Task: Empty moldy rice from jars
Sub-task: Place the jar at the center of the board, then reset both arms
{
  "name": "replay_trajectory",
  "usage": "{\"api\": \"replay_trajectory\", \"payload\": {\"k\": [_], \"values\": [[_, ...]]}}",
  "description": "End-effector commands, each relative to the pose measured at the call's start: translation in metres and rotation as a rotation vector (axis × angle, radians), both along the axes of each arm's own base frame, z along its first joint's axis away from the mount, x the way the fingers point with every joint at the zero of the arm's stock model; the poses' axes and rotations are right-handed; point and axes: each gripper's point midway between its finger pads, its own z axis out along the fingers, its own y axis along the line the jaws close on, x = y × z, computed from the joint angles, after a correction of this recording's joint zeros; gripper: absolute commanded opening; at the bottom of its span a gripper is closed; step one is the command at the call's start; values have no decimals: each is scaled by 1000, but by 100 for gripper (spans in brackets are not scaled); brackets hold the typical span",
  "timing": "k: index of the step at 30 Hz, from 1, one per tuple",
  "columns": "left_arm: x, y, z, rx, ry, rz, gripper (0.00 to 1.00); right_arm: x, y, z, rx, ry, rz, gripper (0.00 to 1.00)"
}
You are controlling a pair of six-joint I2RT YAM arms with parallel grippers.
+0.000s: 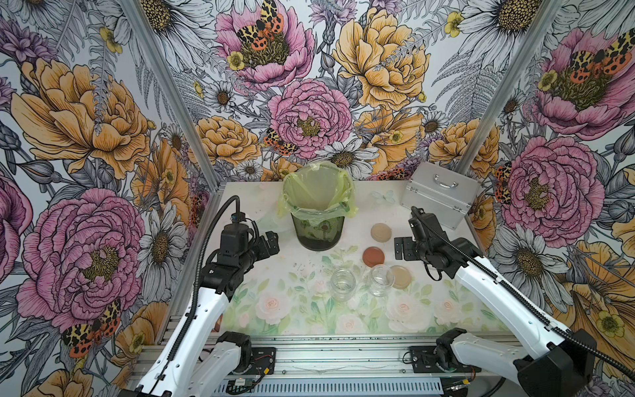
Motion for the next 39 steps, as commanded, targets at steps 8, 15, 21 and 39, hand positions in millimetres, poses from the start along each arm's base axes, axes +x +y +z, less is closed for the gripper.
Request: {"api": "replay_trajectory", "payload": {"k": [8,15,21,39], "values": [[40,52,-27,244,-169,74,99,53,-72,-32,14,-360,-116,100],[71,63,-49,259,-214,42,99,63,-100,-44,12,-489,-191,99],[85,64,-55,273,-320,33,98,68,-100,-47,24,-514,-183,99],[107,54,-81,286,-407,-19,99,79,-96,-35,15,-653,-147,99]]}}
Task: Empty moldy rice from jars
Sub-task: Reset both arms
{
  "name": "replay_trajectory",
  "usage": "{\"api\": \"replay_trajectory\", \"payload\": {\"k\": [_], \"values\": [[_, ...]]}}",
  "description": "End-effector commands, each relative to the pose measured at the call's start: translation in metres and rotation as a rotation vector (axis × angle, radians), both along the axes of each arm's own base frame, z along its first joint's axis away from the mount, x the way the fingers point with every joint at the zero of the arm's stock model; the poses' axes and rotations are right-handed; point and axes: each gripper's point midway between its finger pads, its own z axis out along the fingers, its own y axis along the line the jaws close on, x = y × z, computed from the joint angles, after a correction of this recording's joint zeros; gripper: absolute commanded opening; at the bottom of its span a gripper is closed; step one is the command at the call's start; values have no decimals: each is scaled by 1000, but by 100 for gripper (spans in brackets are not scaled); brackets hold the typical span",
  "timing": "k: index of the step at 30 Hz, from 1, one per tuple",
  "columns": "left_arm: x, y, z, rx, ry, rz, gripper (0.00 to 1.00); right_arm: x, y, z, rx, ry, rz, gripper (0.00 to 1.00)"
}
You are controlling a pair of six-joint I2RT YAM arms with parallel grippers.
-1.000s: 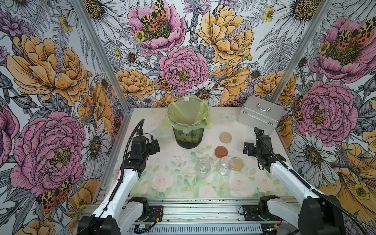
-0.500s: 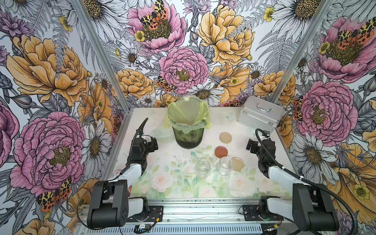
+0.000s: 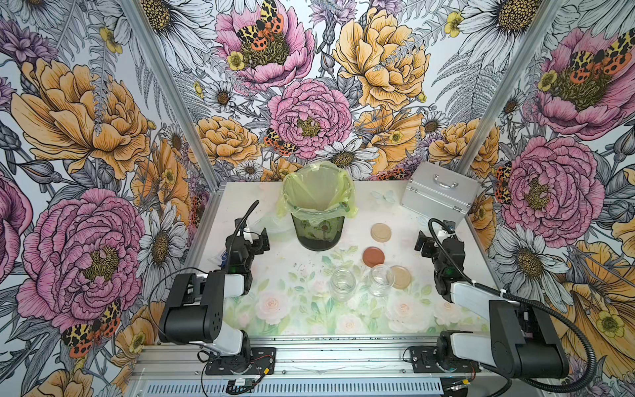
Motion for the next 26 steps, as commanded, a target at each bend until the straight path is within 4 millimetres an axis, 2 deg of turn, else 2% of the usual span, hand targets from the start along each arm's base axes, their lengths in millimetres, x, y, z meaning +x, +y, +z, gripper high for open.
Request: {"api": "replay_trajectory", "payload": {"k": [1,6,10,12,19,26], "values": [[6,-2,19,7,-79,-17,99,7,3,17,-28,-89,16,100],[5,-4,21,22,-98,-18,99,8,3,12,-60,-137,18,100],[6,-7,20,34,-93,-25,99,10,7,0,-89,-175,17,100],[2,-9,21,81,-104,12,99,13,7,-5,-82,-117,15,100],[4,-10,20,61,-99,-20,99,24,17,-8,-106,-84,62,100],[5,-9,21,51,-102,-25,98,26,14,-9,-100,-68,39,100]]}}
